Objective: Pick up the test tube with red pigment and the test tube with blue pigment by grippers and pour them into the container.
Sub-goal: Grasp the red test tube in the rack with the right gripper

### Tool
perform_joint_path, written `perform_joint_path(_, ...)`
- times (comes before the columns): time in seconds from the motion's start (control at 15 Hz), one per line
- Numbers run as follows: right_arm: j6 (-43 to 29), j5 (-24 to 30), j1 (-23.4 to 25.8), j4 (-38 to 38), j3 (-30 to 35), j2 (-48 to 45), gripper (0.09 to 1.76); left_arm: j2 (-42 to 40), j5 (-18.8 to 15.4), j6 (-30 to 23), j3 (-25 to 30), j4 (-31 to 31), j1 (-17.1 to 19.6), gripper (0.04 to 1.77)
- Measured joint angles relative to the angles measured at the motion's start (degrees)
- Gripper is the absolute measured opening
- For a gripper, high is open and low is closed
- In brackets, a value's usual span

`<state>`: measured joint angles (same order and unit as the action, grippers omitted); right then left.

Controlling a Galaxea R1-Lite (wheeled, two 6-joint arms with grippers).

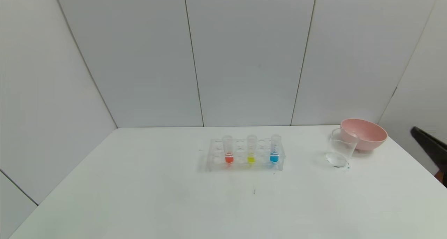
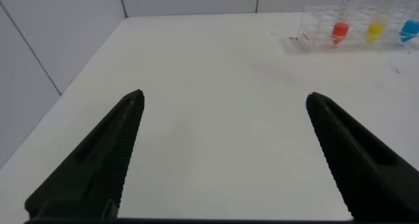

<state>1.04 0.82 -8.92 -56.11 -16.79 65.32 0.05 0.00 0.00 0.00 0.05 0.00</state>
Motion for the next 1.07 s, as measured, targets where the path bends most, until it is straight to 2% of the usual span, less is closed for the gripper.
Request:
perform_joint_path(0.13, -0.33, -5.19, -6.51, -7.47, -1.21, 11.41, 1.71, 0.00, 0.00, 0.02, 0.00, 0.02, 0.00, 1.76)
perform_joint_path(0.33, -2.10, -14.56, -19.58, -16.62, -2.61, 24.93, 1.71, 0.00, 0.00, 0.00, 0.00, 0.00, 0.00, 1.76)
perform_joint_path(0.67, -6.21, -30.12, -39.01, -19.87, -3.46, 35.36, 1.71, 0.00, 0.00, 0.00, 0.00, 0.00, 0.00, 1.76)
perform_joint_path(0.87, -6.84, -36.36, -47.19, -20.09, -4.55, 39.80, 1.71, 0.00, 0.00, 0.00, 0.00, 0.00, 0.00, 1.76)
perform_joint_path(1.07, -7.49, -38.18, -49.65, -21.15, -7.85, 44.39, 1.71, 0.00, 0.00, 0.00, 0.00, 0.00, 0.00, 1.76)
